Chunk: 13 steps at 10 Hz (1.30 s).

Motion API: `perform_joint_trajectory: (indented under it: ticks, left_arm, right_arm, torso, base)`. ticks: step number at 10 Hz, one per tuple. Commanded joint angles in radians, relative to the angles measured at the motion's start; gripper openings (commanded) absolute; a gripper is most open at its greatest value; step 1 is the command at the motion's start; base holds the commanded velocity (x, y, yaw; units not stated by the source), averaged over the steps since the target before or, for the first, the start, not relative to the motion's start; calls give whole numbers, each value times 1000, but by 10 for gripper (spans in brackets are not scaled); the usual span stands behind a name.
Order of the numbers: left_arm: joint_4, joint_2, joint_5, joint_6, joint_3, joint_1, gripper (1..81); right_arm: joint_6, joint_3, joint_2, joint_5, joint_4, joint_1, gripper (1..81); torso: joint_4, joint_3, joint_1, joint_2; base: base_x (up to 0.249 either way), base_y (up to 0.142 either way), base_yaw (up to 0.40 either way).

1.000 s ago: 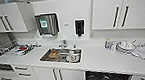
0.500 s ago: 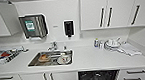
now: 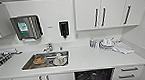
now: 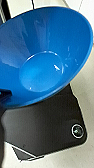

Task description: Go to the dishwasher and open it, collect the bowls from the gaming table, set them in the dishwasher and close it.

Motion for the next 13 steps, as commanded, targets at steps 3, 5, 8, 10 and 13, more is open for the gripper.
perform_joint_trajectory:
  ticks: [3, 5, 8, 10, 13]
  left_arm:
    - [1, -23, 12, 0, 8, -30, 10]
    - [1, -23, 12, 0, 8, -30, 10]
    - [2, -23, 11, 0, 8, -30, 10]
    - [4, -21, 11, 0, 8, -30, 10]
    - [4, -27, -26, 0, 8, -30, 10]
  right_arm:
    - [-15, 21, 12, -39, -37, 30, 10]
    - [-15, 21, 10, -39, -37, 30, 10]
    - [-15, 21, 10, -39, -37, 27, 10]
    - [-15, 21, 12, -39, -37, 26, 10]
    - [-15, 29, 9, -37, -36, 21, 10]
  torso:
    - [0, 0, 1, 0]
    - [0, 0, 1, 0]
    - [0, 0, 1, -2]
    - [0, 0, 1, -1]
    - [0, 0, 3, 0]
  base:
    - [0, -25, 0]
    - [40, 0, 0]
    - [120, 0, 0]
    - [136, 0, 0]
    - [76, 0, 0]
